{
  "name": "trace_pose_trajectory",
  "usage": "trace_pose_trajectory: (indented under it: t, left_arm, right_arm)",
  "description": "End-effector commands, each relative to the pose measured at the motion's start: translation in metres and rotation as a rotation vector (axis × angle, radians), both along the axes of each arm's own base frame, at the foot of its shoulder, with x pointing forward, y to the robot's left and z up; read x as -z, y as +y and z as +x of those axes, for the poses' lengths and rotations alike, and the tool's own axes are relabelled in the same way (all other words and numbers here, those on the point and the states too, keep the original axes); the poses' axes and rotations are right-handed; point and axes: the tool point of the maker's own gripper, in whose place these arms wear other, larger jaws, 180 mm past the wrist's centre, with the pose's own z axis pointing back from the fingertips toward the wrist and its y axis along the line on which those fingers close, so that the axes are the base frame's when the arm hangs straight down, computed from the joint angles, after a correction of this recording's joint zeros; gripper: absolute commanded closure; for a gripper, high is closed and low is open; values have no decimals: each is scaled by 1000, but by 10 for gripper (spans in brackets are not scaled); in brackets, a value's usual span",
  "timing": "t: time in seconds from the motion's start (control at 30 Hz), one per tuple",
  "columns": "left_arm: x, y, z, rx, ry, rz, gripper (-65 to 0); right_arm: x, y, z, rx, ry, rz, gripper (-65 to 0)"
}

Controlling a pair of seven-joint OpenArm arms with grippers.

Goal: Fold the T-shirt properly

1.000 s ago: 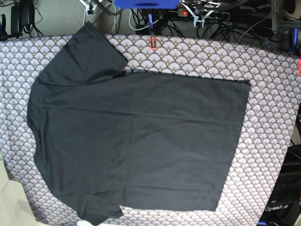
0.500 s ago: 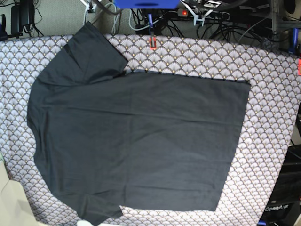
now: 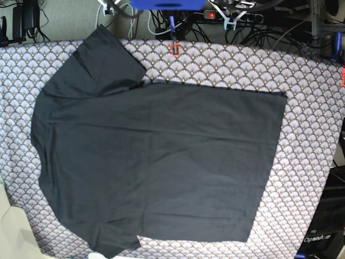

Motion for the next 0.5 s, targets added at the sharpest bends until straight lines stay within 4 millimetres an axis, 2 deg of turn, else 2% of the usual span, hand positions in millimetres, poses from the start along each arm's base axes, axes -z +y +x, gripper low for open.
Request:
trace_pose_trajectory:
  t: [0.0, 0.13, 0.17, 0.27, 0.37, 0.47]
  left_arm:
    - [-2, 11, -30, 2, 30, 15, 0]
    - [-12, 39, -64, 20, -71, 47, 0]
    - [-16, 51, -75, 21, -83, 60, 0]
    - [-30, 67, -110, -21, -108, 14, 0]
    - [-49, 93, -128, -218, -193, -8, 0]
    - [-71, 124, -125, -441, -332, -26, 0]
  right_arm:
    - [-5, -11, -36, -2, 51, -13, 0]
    - [-24, -43, -84, -28, -19, -63, 0]
    - [-31, -51, -96, -34, -41, -76, 0]
    - [-57, -73, -130, -69, -120, -106, 0]
    - [-86, -84, -143, -110, -257, -117, 0]
    - [-121, -92, -147, -153, -416, -126, 0]
